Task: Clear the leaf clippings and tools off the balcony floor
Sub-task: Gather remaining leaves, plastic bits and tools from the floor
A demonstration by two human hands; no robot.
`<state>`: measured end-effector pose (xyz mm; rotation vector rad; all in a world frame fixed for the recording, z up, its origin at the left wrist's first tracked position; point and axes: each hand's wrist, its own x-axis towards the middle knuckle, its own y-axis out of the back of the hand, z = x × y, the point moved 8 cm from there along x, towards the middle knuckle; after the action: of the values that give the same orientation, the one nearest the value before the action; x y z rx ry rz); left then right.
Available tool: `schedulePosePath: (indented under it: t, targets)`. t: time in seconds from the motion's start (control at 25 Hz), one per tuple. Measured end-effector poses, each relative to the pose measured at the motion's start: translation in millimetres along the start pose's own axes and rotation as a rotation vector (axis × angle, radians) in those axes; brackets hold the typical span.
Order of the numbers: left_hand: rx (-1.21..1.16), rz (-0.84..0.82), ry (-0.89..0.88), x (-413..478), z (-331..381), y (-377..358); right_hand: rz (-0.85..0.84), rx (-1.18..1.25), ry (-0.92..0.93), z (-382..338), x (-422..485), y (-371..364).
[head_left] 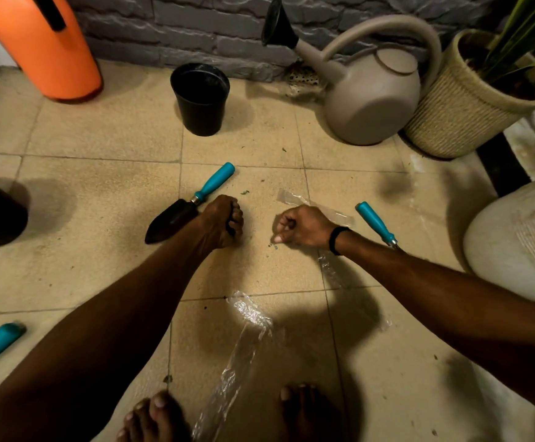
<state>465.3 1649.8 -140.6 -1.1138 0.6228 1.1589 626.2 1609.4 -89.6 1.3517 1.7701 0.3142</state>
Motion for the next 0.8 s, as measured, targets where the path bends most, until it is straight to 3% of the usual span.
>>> schedulePosePath:
  t: [0.48, 0.8]
  targets:
    - [0.008, 0.079, -0.048, -8, 6, 35, 0.168, -0.031, -0.141, 31, 15, -19]
    - [-0.011, 0.112, -0.074, -4, 18, 43, 0.365, -0.046, -0.062, -12, 65, -7]
